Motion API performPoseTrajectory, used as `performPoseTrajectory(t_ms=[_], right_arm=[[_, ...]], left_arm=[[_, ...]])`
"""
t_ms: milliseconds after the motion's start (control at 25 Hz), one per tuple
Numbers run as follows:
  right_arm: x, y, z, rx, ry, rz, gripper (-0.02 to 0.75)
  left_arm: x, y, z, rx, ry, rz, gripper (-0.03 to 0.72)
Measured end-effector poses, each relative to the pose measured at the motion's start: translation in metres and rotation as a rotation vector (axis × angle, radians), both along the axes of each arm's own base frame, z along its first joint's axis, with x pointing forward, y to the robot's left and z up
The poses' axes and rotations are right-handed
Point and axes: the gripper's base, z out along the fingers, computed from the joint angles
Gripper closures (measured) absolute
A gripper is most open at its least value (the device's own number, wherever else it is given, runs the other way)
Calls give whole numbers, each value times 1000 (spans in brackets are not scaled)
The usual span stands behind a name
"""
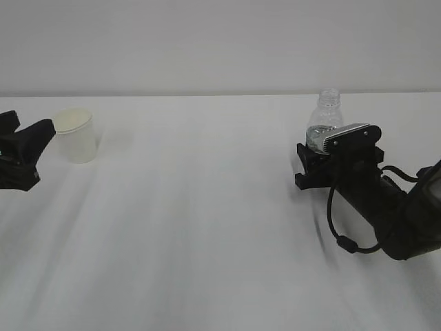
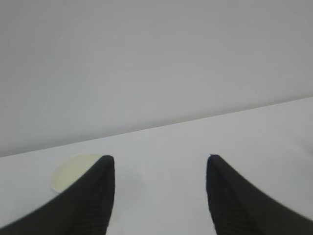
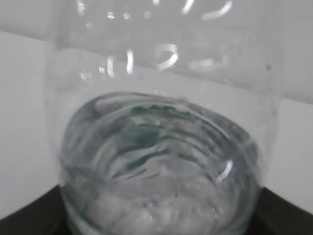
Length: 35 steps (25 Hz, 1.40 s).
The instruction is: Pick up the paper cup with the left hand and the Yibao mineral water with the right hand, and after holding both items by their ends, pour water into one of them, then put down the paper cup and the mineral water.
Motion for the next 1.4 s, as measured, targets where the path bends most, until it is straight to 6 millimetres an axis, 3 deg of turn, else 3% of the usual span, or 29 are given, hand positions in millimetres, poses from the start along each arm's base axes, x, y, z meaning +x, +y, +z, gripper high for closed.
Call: performPoseTrajectory(t_ms=[360,1400], right_arm=[[-8,-2,7,-12,27,1,264],[-57,-10,36,19,96,2,265]], left_arm=[[0,0,0,2,0,-3,264],[0,-1,0,3,0,-7,269]])
